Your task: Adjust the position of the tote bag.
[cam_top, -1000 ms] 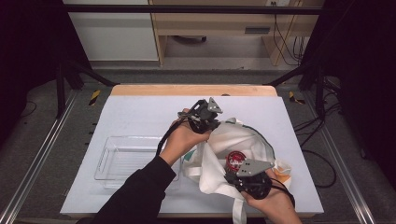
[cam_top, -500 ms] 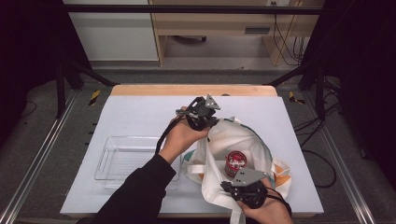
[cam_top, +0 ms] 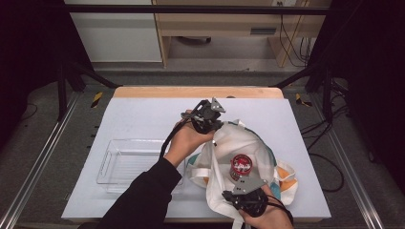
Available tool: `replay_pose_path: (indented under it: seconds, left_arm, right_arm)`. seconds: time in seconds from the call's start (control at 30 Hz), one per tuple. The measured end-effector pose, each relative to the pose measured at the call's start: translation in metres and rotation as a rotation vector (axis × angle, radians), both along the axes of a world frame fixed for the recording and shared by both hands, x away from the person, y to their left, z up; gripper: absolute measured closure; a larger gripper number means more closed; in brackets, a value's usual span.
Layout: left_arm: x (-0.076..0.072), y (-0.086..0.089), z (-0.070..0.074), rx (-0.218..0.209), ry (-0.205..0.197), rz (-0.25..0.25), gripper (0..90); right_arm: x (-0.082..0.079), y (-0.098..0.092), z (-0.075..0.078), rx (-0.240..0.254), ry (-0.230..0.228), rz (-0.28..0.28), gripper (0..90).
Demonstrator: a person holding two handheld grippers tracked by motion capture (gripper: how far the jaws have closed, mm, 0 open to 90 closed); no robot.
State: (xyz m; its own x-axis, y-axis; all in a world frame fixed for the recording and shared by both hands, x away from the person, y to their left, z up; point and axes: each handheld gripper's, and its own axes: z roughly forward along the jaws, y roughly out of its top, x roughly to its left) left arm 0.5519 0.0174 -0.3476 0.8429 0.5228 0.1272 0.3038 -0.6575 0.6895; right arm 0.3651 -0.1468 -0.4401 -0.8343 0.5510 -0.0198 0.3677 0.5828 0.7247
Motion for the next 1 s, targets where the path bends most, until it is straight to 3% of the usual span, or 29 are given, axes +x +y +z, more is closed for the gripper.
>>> replay_pose_path:
  seconds: [0.17,0.33,1.0]
  left_arm:
    - [0.001,-0.005,-0.004,0.013,-0.004,0.005,88.4]
    - [0.008,-0.007,-0.011,0.021,0.009,0.018,88.4]
    - [0.014,-0.015,-0.017,0.043,0.01,0.036,88.3]
  right_arm:
    - [0.002,0.002,-0.004,-0.009,0.007,0.012,88.7]
    - [0.003,-0.001,-0.003,0.013,0.017,0.006,88.7]
    - [-0.001,0.004,-0.006,-0.032,-0.033,0.026,88.9]
